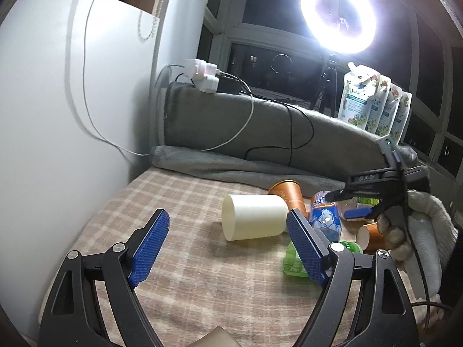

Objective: Flip cup upright
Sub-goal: 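Reach the right tool to the lying ARCTIC OCEAN cup and grasp it, then lift the ARCTIC OCEAN cup with the right tool toward the left tool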

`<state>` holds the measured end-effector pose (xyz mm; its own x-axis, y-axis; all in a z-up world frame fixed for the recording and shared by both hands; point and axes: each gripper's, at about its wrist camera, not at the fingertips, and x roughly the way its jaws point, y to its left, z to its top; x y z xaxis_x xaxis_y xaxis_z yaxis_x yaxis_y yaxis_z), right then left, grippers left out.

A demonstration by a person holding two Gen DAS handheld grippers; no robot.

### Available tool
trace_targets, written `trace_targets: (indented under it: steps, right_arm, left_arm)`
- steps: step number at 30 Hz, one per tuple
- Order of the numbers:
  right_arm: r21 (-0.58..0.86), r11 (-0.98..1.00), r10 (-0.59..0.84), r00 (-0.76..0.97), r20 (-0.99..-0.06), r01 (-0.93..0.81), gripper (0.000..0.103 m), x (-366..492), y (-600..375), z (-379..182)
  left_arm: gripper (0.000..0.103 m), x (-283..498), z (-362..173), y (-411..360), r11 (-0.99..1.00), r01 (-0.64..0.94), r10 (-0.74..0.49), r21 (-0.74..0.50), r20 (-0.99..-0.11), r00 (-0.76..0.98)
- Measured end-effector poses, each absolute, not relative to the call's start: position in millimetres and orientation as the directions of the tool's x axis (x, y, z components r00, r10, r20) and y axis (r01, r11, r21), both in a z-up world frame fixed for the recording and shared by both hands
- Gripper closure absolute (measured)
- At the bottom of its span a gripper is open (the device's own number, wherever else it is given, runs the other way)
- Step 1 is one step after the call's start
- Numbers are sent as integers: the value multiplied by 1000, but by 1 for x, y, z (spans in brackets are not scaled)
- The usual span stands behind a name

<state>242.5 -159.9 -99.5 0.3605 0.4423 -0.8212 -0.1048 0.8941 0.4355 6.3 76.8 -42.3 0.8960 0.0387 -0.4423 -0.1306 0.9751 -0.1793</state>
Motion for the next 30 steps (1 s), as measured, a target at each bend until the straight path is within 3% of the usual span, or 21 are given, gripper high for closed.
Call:
trace_targets:
  steps: [16, 30]
  right_arm:
    - [333, 940, 338, 309, -889, -69, 34, 269, -143, -121]
    - [372, 923, 378, 389, -840, -92, 40, 259, -159, -94]
  left_arm:
    - [20, 1, -40, 88, 968, -148, 48, -203, -429, 902]
    - [20, -3, -34, 85, 972, -143, 53, -189, -415, 908]
